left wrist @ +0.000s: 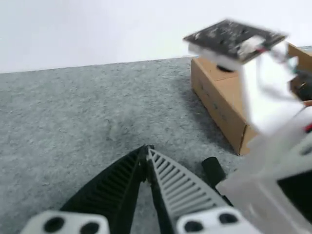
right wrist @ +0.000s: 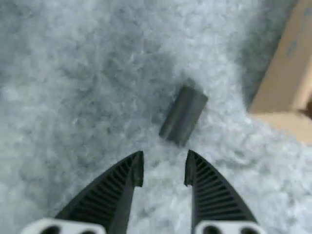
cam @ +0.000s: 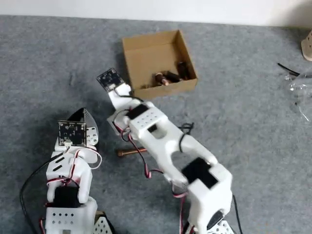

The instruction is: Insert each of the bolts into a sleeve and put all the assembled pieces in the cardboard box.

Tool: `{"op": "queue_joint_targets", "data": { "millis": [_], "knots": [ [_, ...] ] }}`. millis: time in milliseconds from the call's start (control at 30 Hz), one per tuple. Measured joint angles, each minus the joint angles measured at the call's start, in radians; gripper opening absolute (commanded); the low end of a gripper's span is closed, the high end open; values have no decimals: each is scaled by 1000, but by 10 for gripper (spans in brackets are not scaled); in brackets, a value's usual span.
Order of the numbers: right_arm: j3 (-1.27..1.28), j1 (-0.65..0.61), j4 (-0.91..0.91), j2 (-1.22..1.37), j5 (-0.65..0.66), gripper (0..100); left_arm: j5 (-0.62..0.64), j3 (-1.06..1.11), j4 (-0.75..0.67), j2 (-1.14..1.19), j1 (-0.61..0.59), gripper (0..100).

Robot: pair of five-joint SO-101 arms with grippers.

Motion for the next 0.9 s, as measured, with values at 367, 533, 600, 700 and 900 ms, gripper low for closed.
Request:
{"op": "queue_joint_targets", "data": {
  "millis": [367, 533, 600, 700, 900],
  "knots": [
    [-249, 0, 101, 196, 0, 124, 9, 0, 0, 0, -8, 13],
    [-318, 0, 132, 203, 0, 124, 9, 0, -11, 0, -8, 14],
    [-333, 0, 132, 203, 0, 124, 9, 0, -34, 0, -8, 14],
    [-339, 0, 132, 203, 0, 124, 9, 0, -54, 0, -8, 14],
    [-339, 0, 132, 203, 0, 124, 9, 0, -55, 0, -8, 14]
  ]
}}
